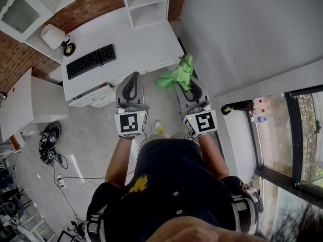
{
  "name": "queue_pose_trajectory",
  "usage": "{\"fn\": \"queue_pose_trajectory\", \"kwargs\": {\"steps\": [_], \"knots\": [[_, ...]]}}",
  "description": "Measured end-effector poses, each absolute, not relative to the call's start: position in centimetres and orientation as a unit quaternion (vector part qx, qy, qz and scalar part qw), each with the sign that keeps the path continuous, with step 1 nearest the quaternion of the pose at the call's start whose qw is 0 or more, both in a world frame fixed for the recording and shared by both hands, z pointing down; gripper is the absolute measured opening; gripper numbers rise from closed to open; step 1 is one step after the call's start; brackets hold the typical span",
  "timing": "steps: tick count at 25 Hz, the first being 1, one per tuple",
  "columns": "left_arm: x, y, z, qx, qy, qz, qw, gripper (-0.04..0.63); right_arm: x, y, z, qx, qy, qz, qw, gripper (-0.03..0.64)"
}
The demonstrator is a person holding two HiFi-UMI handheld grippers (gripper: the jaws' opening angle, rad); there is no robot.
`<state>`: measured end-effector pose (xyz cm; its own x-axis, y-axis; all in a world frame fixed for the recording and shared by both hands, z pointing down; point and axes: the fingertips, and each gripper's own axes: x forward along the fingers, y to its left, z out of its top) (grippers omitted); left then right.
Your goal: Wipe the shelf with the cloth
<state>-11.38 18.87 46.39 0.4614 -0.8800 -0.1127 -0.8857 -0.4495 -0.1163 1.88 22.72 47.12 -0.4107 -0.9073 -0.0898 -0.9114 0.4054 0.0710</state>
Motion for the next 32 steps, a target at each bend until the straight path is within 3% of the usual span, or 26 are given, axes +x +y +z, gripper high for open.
{"fn": "queue_pose_trajectory", "kwargs": {"steps": [10,21,25,32], "knots": [[-10.9,10.0,47.7,-0.855,0.515,0.016,0.055,0.018,2.0,15.0,48.7,-0.539,0.842,0.038,-0.010,0.135],[-8.6,-4.7,45.8,-0.807,0.588,-0.013,0.054,0.018,3.9,-1.6,45.4,-0.458,0.887,0.059,0.026,0.135],[-6.3,-10.8,43.6,-0.791,0.609,-0.009,0.051,0.018,6.2,-6.8,42.0,-0.426,0.899,0.088,0.047,0.135],[-3.2,-17.3,43.6,-0.767,0.638,-0.036,0.052,0.018,12.7,-16.9,43.1,-0.435,0.899,0.031,0.045,0.135]]}}
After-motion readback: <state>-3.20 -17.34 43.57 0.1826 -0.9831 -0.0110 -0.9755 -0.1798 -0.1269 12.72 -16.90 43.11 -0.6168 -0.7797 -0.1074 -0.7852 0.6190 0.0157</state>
